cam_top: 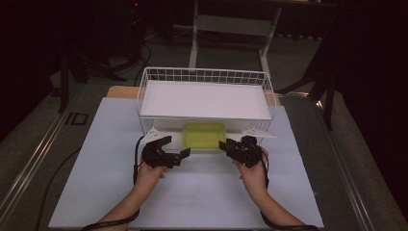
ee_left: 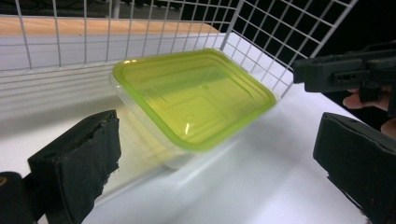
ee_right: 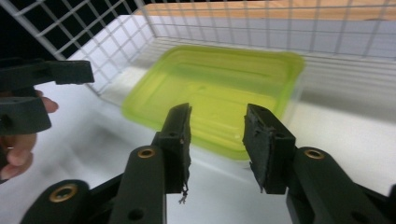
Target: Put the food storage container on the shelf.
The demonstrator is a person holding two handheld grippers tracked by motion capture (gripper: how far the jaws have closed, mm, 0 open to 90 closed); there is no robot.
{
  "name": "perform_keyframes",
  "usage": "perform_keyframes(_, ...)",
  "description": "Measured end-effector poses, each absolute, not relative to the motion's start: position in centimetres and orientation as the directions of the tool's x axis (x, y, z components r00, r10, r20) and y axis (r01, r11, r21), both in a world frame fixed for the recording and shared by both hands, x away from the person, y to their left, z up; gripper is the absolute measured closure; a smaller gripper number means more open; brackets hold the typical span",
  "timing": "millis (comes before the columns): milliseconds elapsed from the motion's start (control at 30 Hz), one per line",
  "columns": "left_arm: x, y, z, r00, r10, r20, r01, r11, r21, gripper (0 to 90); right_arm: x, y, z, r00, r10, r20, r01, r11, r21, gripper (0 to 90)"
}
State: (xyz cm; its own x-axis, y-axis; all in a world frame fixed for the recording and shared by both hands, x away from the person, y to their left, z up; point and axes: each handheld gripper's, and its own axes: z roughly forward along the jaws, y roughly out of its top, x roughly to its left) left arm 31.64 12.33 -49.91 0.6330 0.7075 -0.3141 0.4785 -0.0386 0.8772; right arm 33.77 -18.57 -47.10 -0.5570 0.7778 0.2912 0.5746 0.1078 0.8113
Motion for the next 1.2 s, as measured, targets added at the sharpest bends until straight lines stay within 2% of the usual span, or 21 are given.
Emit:
perform_keyframes(200,30.0,12.6,-50.0,0.641,0.710,-0.291,0.474,-0.069,0.878,1.7,32.4,-17.8,-47.9,-0.581,0.761,0.289,0.590,0.149,0.793,69.1)
perform_keyframes(367,28.3,13.0,-49.9,0.645,0.714,-0.271,0.469,-0.090,0.879,1.7,31.4,-16.8,-48.8,-0.594,0.756,0.276,0.605,0.193,0.772,89.6)
perform_keyframes(567,26.9,13.3,-49.9,0.667,0.698,-0.259,0.451,-0.101,0.887,1.7,31.2,-15.8,-50.1,-0.592,0.763,0.258,0.611,0.216,0.762,89.9)
perform_keyframes(600,26.1,13.1,-50.0,0.690,0.694,-0.207,0.407,-0.136,0.903,1.7,31.3,-15.7,-50.3,-0.589,0.764,0.264,0.617,0.214,0.758,89.9)
perform_keyframes(633,26.0,12.9,-50.0,0.697,0.689,-0.199,0.408,-0.153,0.900,1.7,31.6,-15.3,-51.0,-0.579,0.770,0.268,0.630,0.214,0.746,89.9)
perform_keyframes(767,25.9,12.9,-50.5,0.692,0.690,-0.213,0.429,-0.155,0.890,1.7,31.9,-14.8,-51.7,-0.571,0.774,0.271,0.641,0.214,0.737,89.9)
perform_keyframes(867,26.3,13.4,-51.1,0.653,0.722,-0.228,0.460,-0.138,0.877,1.7,32.6,-14.3,-52.1,-0.564,0.781,0.268,0.643,0.212,0.736,89.9)
perform_keyframes(1200,26.6,14.4,-51.4,0.624,0.748,-0.227,0.462,-0.118,0.879,1.7,35.2,-13.9,-52.6,-0.513,0.805,0.298,0.657,0.145,0.740,89.8)
